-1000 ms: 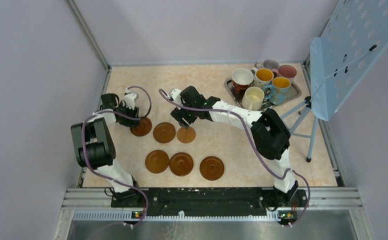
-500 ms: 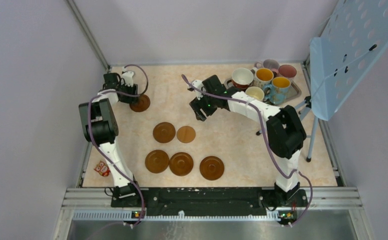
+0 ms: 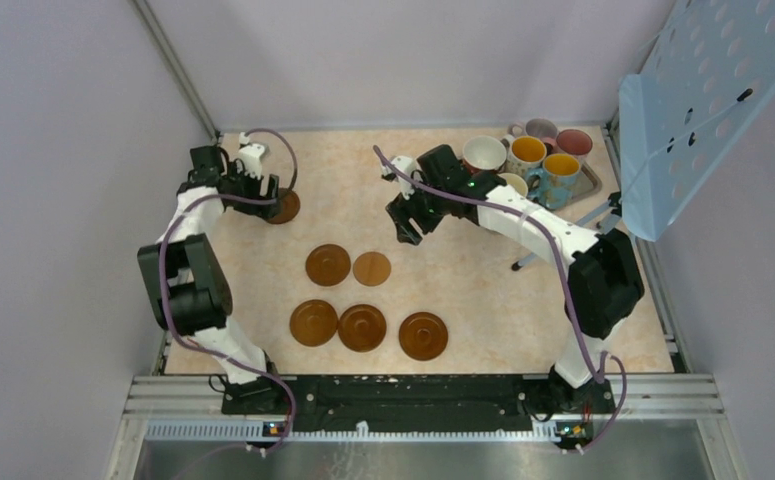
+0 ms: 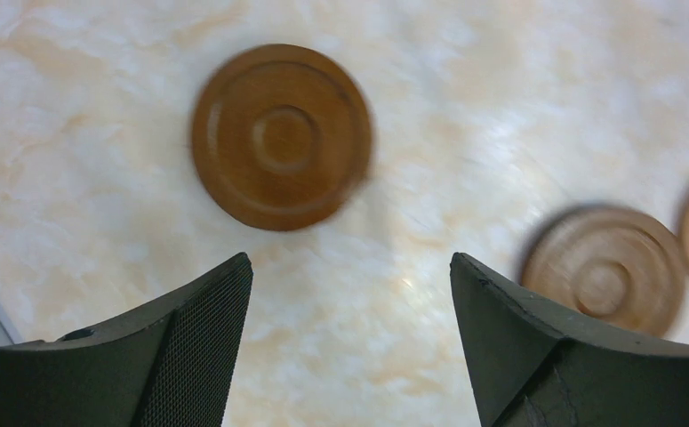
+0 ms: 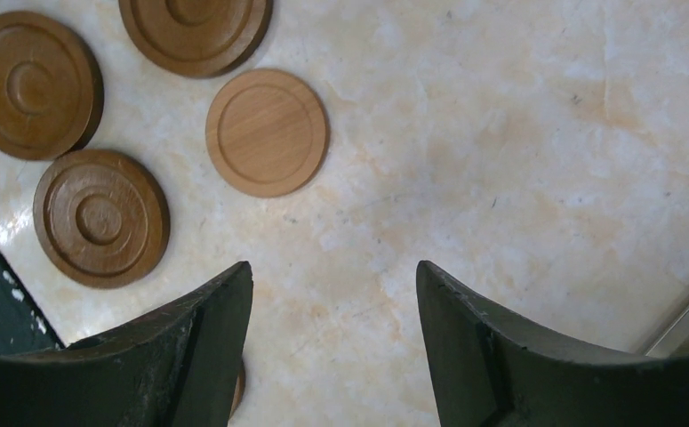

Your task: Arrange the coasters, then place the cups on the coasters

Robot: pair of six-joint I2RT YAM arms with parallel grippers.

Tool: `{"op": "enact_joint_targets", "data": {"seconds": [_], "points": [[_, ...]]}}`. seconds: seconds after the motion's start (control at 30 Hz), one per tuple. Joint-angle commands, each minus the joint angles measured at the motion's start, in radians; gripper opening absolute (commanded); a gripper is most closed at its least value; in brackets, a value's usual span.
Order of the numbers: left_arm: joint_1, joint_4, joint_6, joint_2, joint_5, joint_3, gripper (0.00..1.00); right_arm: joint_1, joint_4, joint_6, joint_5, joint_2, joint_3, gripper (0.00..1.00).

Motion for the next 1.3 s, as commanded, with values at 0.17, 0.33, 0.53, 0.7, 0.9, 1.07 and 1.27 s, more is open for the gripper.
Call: {"op": "enact_joint_targets", "data": {"seconds": [0.17,0.33,0.53,0.7,0.9,1.07,1.27], "points": [[-0.011,-0.133,0.214,-0.242,0.189,-0.302,0.9,-0.017,-0.059,-0.043,-0.076,-0.169,-0.126,0.67],[-0.074,-0.067,0.194,-0.25,0.135,-0.378,0.88,-0.023,-0.045,-0.052,-0.078,-0.227,-0.21,0.67],[-0.157,0.022,0.134,-0.206,0.072,-0.406,0.83,-0.05,-0.05,-0.052,-0.105,-0.277,-0.263,0.67],[-0.268,0.112,0.092,-0.19,-0.055,-0.44,0.81,-0.067,-0.061,-0.064,-0.092,-0.307,-0.293,0.67],[-0.319,0.138,0.054,-0.129,-0.136,-0.414,0.75,-0.074,-0.043,-0.07,-0.073,-0.341,-0.352,0.67],[-0.319,0.171,0.018,-0.027,-0.188,-0.334,0.66,-0.08,-0.011,-0.075,-0.065,-0.371,-0.39,0.67],[-0.319,0.183,-0.046,0.136,-0.167,-0.168,0.59,-0.086,0.006,-0.078,-0.066,-0.387,-0.416,0.67]]}}
